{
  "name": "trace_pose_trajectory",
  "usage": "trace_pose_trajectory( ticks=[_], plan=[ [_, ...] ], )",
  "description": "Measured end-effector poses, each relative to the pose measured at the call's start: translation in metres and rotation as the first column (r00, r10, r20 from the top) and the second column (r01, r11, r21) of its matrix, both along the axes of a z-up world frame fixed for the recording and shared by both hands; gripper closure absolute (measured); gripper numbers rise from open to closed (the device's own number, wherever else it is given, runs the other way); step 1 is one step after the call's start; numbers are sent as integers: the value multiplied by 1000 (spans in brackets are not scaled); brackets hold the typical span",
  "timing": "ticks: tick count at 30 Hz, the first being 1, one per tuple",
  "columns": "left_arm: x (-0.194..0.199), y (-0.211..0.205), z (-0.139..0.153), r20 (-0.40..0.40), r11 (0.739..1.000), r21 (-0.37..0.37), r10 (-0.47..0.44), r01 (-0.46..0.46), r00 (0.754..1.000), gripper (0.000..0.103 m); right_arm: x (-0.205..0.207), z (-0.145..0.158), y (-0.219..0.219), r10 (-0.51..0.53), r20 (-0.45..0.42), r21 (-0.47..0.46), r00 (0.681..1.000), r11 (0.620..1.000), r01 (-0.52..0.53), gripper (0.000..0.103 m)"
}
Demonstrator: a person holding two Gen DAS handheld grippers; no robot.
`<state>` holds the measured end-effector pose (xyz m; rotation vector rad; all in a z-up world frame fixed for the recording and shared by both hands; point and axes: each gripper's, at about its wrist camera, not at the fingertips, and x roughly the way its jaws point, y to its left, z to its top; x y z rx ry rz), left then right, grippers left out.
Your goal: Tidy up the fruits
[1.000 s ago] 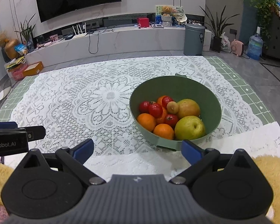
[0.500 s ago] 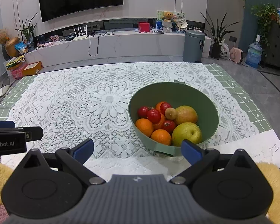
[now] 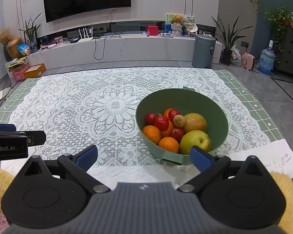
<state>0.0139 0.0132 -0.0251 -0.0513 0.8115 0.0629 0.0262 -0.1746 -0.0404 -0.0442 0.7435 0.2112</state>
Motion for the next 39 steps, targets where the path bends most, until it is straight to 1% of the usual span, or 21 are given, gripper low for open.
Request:
trace_pose_trajectory(
  ticks=[39],
  plan=[
    [-3,-1,1,-2,1000,4,2,-2,1000,14,-6,-3,3,13,-3,8,1000,1000,-13,4]
  ],
)
